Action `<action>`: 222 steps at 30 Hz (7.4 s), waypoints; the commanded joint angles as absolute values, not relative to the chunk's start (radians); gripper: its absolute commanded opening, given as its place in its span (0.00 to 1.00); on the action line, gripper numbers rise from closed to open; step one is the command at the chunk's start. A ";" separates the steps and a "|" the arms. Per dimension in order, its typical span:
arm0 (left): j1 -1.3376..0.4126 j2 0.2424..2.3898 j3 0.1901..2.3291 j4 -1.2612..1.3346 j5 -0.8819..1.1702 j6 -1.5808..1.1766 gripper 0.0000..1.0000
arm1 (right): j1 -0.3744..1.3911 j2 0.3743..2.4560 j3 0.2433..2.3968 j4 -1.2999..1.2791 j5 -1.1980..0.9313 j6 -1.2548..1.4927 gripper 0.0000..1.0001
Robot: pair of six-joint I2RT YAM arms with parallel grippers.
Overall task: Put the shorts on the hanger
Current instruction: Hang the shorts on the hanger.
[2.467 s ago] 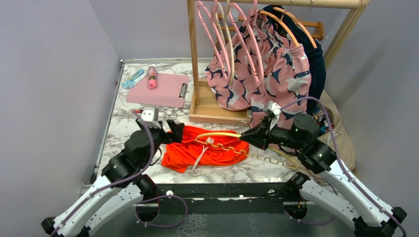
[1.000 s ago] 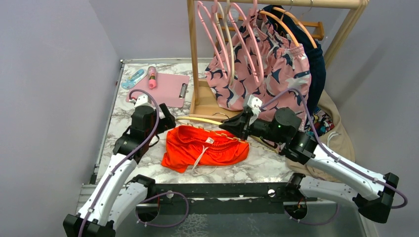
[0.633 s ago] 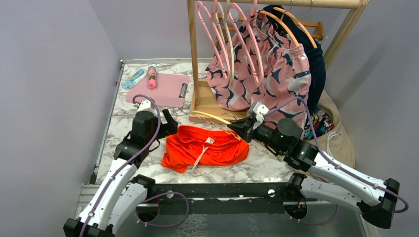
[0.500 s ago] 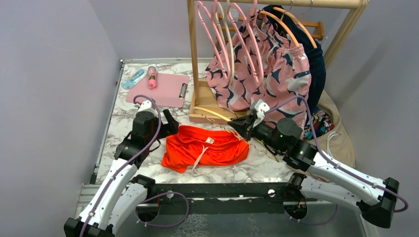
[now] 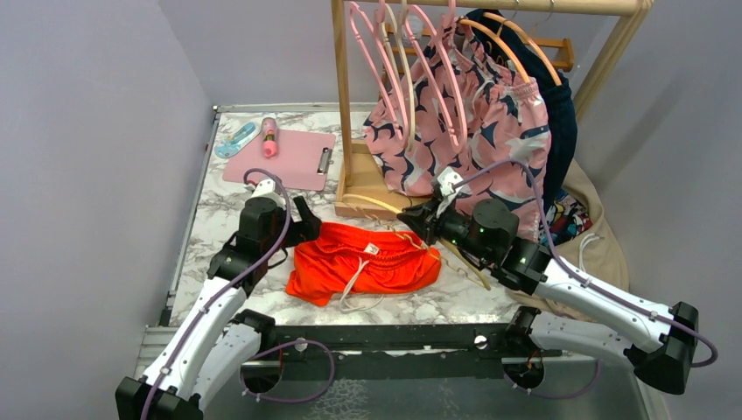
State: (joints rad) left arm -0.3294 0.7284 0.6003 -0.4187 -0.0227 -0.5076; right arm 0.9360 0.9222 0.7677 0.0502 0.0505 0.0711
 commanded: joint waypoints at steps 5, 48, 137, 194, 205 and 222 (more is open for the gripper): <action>-0.332 0.797 0.598 -0.401 -0.007 -0.493 0.68 | 0.942 0.913 0.796 -0.008 -0.120 0.032 0.01; -0.495 1.115 0.700 -0.412 -0.181 -0.380 0.44 | 0.942 0.875 0.802 -0.080 -0.178 0.003 0.01; -0.617 1.075 0.682 -0.388 -0.243 -0.343 0.00 | 0.942 0.884 0.832 -0.068 -0.201 -0.034 0.01; -0.640 0.872 0.862 -0.492 -0.017 -0.430 0.00 | 0.971 1.224 0.733 0.549 -0.295 0.058 0.01; -0.640 0.838 0.908 -0.508 0.031 -0.464 0.00 | 0.970 1.376 0.663 0.688 -0.250 0.149 0.01; -0.640 0.809 0.897 -0.526 -0.034 -0.484 0.00 | 0.973 1.335 0.705 0.568 -0.016 0.218 0.01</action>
